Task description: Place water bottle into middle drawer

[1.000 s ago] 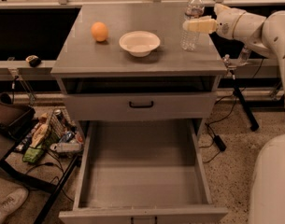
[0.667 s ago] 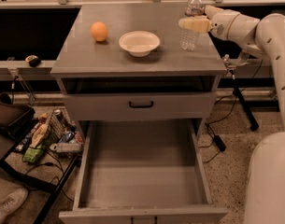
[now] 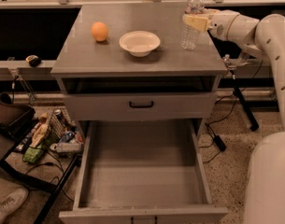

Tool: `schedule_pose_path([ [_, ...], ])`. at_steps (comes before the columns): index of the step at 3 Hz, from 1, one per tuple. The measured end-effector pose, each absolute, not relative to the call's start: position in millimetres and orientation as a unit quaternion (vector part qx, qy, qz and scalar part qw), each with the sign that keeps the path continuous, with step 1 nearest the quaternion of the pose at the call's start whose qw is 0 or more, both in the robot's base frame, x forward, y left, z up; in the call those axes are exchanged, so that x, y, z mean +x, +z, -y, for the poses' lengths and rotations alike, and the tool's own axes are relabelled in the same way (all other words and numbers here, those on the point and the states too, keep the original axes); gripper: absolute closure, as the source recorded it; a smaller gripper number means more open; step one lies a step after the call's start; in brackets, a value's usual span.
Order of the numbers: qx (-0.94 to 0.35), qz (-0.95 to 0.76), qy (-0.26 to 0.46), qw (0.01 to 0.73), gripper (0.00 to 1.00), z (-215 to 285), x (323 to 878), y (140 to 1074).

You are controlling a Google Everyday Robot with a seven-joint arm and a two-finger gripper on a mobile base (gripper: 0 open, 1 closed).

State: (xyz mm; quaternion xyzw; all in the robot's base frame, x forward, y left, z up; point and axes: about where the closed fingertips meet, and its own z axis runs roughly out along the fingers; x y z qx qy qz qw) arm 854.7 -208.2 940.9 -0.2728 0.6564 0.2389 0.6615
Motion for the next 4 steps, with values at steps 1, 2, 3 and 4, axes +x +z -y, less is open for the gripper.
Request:
schedule_pose_path([
  [1,-0.273,-0.656,0.239,0.662,0.95,208,855,941],
  [2,-0.273,-0.656,0.239,0.662,1.0,208,855,941],
  [3,-0.292,-0.628,0.24,0.68,1.0,194,846,963],
  [4,-0.305,-0.595,0.211,0.713,1.0,199,809,1007],
])
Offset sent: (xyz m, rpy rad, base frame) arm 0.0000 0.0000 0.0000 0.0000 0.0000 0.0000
